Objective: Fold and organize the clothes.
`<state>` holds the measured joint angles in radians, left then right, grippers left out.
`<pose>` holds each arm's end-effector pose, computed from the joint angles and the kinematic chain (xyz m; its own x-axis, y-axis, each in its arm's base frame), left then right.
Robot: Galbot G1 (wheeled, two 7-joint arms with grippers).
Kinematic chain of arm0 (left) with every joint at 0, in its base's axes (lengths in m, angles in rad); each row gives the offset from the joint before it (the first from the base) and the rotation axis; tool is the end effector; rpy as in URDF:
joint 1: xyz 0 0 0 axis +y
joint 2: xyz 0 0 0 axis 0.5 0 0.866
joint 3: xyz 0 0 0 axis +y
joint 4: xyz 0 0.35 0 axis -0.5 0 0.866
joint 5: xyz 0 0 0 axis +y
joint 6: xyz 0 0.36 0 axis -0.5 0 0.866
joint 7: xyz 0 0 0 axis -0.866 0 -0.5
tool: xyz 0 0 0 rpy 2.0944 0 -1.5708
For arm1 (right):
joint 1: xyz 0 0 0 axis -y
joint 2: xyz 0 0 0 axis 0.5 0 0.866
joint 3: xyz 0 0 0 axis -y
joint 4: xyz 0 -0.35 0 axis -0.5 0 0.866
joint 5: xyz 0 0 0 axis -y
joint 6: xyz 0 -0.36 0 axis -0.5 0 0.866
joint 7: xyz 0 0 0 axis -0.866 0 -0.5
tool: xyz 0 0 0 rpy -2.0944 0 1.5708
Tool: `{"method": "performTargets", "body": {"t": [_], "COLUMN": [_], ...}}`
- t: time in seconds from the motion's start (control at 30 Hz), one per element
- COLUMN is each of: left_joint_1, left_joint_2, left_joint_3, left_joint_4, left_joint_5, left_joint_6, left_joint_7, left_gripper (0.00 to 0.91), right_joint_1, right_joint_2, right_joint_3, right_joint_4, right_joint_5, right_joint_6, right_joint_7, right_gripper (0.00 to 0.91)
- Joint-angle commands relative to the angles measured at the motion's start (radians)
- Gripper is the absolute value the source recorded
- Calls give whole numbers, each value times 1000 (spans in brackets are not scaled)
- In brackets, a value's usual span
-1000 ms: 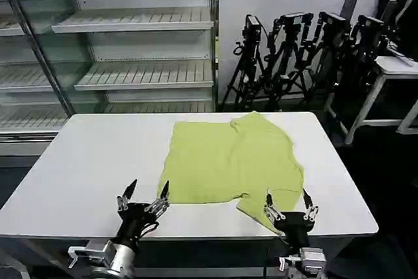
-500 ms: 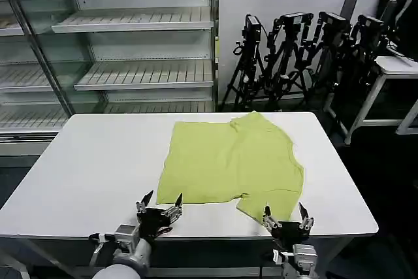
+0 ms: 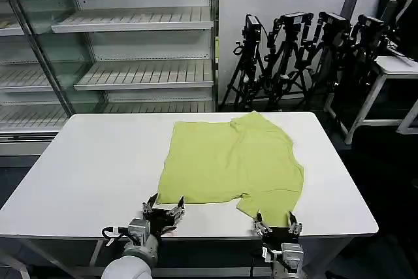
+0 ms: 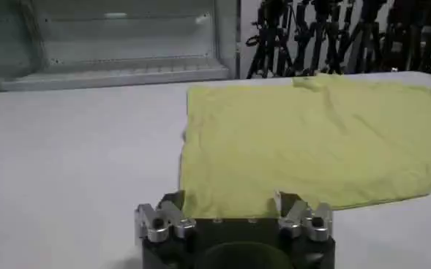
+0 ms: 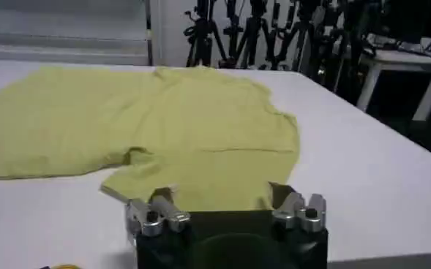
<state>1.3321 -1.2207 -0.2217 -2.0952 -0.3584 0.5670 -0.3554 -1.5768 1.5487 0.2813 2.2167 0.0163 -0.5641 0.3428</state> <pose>0.2318 -0.0288 -0.2671 -0.8966 0.0999 0.4314 0.1249 0.9917 0.0300 0.1727 0.0660 -0.2573 -0.8947 0.0907 0.4373 0.0863 0.9958 -0.0300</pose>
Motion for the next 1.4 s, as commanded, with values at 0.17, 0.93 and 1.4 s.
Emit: {"method": "performTargets", "body": {"t": [0.17, 0.93, 1.4], "left_joint_1": [4, 107, 249], "left_joint_2": [11, 11, -46], "left_joint_3": [3, -97, -152], "left_joint_4": [5, -182, -311], "left_joint_5": [-30, -44, -37], "left_joint_6": [11, -51, -72], "left_joint_7": [-7, 31, 13], "left_gripper": [20, 20, 20], "right_joint_1": [-3, -87, -94], "right_joint_2": [5, -29, -68], "right_joint_3": [-7, 27, 94], "right_joint_4": [-11, 124, 205], "right_joint_5": [54, 2, 11], "right_joint_6": [-14, 226, 276], "right_joint_7": [11, -118, -132], "right_gripper": [0, 0, 0]}}
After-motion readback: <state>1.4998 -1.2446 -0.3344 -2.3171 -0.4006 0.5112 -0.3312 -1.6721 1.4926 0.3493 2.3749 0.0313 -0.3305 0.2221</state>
